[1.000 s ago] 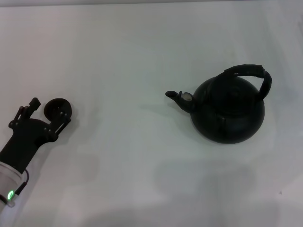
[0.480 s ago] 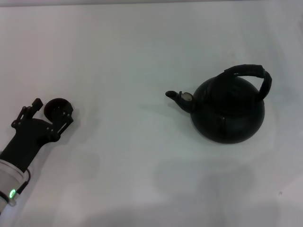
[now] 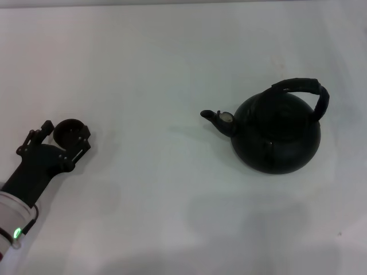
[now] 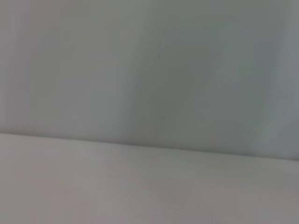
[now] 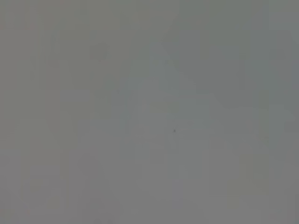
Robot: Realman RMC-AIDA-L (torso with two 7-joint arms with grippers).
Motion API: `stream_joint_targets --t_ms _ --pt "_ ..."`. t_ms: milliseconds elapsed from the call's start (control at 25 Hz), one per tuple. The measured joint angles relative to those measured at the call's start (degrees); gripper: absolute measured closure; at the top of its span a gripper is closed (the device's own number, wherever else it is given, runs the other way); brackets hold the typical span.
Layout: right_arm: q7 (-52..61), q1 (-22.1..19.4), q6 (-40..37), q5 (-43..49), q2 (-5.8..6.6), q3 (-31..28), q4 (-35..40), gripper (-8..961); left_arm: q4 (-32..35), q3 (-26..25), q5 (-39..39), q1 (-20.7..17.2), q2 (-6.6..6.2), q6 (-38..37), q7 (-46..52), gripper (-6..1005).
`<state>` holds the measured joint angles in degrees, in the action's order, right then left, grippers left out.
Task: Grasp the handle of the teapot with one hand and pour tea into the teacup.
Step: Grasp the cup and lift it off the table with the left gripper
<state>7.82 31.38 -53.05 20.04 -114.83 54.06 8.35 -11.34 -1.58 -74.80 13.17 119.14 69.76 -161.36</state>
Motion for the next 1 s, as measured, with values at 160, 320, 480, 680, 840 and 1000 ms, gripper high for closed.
stream_joint_targets --t_ms 160,320,480,680,840,1000 --pt "0.07 -0.02 -0.04 0.00 0.05 0.25 0.00 237 0.00 0.00 0.34 0.26 0.05 -0.62 0.00 125" --pt "0.23 -0.01 -0.04 0.00 0.12 0.45 -0.01 237 -0.01 0.00 0.81 0.47 0.05 -1.10 0.00 126" --pt "0.28 -0.06 -0.04 0.00 0.26 0.43 0.00 237 0.00 0.00 0.81 0.66 0.04 -1.34 0.00 126" --pt "0.34 -0.09 -0.04 0.00 0.31 0.42 0.00 237 0.00 0.00 0.81 0.73 0.04 -1.53 0.00 127" --pt "0.35 -0.08 -0.04 0.00 0.32 0.37 0.00 237 0.00 0.00 0.80 0.98 0.04 -2.50 0.01 128" --pt "0.34 -0.05 -0.03 0.00 0.32 0.42 0.00 238 0.00 -0.13 0.80 1.17 0.04 -2.88 0.18 130"
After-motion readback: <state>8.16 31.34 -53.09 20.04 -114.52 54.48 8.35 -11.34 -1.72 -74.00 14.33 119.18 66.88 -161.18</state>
